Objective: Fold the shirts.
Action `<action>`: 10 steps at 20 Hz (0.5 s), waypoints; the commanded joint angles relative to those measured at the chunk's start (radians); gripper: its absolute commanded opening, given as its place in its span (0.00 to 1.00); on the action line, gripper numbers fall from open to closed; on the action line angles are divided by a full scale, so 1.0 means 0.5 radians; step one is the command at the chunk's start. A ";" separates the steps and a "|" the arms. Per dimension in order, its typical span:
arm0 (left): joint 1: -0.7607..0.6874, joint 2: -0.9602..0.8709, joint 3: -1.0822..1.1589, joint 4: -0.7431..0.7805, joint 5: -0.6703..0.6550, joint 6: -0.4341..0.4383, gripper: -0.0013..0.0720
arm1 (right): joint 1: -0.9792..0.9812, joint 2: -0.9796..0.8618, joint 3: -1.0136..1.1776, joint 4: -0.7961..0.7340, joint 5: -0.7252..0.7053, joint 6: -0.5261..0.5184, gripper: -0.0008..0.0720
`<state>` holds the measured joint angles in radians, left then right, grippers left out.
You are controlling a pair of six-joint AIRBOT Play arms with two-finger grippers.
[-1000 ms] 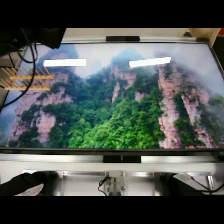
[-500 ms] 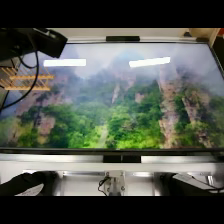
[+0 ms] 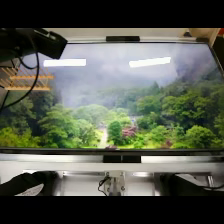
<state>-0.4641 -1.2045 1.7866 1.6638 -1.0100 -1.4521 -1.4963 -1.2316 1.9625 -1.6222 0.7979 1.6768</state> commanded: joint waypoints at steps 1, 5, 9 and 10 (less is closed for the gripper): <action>0.001 0.000 0.000 0.000 -0.003 0.000 0.93 | -0.182 0.053 0.002 -0.063 0.154 0.063 0.08; 0.001 0.000 0.000 0.001 -0.002 0.000 0.93 | -0.238 0.054 0.002 0.123 0.213 0.077 0.09; 0.002 -0.001 0.000 0.002 0.024 0.000 0.93 | -0.122 0.058 0.002 0.993 0.005 -0.393 0.85; 0.002 -0.001 0.000 0.002 0.019 -0.002 0.93 | -0.053 0.075 0.002 1.166 0.036 -0.546 0.84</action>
<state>-0.4641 -1.2045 1.7866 1.6638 -1.0050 -1.4525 -1.5681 -1.2026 1.9625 -1.3251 0.8417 1.5845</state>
